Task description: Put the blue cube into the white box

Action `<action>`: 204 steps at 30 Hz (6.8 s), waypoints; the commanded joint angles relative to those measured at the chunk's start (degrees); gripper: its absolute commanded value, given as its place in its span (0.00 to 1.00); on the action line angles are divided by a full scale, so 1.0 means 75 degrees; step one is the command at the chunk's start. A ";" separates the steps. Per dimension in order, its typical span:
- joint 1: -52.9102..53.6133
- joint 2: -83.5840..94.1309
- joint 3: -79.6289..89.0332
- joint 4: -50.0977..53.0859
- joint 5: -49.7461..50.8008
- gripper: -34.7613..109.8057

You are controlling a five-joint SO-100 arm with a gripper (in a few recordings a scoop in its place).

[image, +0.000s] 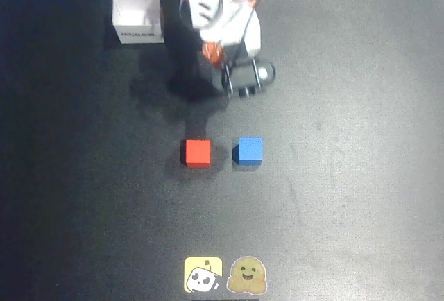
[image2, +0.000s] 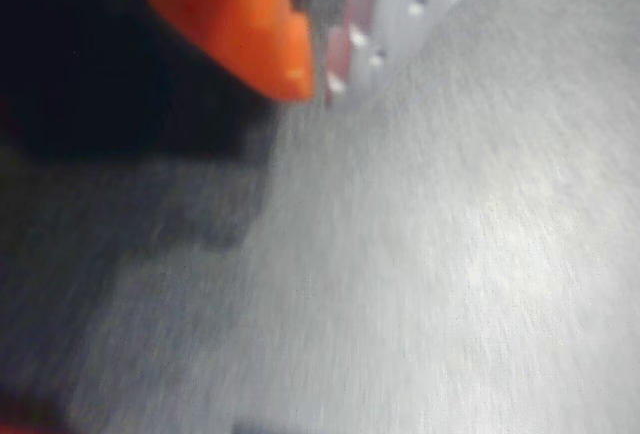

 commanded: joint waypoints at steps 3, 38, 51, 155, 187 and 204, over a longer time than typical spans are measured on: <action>-0.0270 -0.3105 -0.2273 -0.0504 0.0082 0.26; -0.1066 -0.7383 -0.3316 -0.3703 0.1547 0.24; -0.0785 -0.5613 -0.4441 -0.1066 0.2848 0.24; 0.0492 0.4934 0.1465 -0.0398 -0.1371 0.24; 0.0445 0.4934 0.3680 0.0223 0.0902 0.24; 0.0445 0.4934 0.3680 0.0516 0.0891 0.24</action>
